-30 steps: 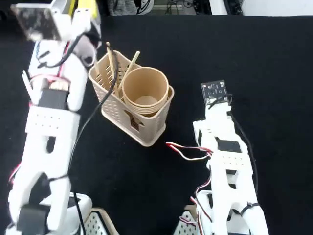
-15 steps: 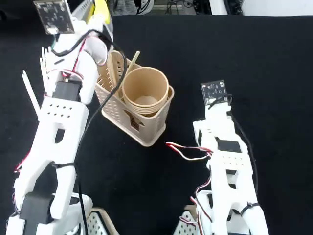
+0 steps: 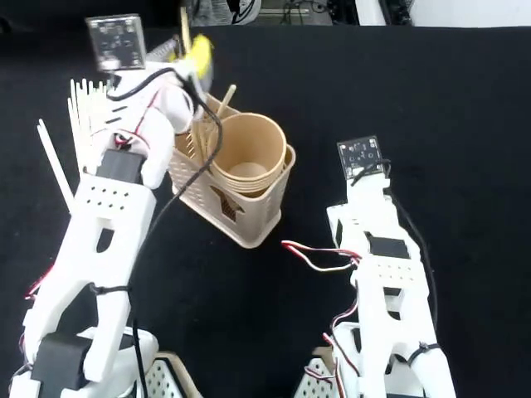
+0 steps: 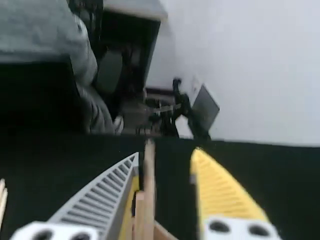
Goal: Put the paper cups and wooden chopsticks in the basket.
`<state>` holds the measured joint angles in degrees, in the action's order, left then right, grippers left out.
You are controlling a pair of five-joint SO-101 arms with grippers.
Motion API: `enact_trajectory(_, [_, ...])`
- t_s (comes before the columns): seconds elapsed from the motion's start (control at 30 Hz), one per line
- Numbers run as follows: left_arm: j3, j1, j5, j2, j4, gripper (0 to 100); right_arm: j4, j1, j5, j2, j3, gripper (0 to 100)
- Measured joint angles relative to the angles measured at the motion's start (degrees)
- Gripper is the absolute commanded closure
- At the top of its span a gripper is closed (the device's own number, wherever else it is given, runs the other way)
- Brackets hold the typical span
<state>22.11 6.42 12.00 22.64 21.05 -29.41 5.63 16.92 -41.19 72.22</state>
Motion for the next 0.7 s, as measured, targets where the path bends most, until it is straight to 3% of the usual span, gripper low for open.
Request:
enact_trajectory(0.2, [-8.9,-1.1,0.0,0.0,14.0,78,0.0,0.0,0.0,0.0,0.1,98.5])
enact_trajectory(0.4, [-19.4,-7.4,0.0,0.0,26.5,78,0.0,0.0,0.0,0.0,0.4,98.5])
enact_trajectory(0.57, [-28.5,-18.4,0.0,0.0,39.5,78,0.1,0.0,0.0,0.0,0.8,98.5])
enact_trajectory(0.7, [-29.2,-29.6,-1.1,-3.1,41.1,78,0.1,0.0,0.0,0.0,0.8,98.5])
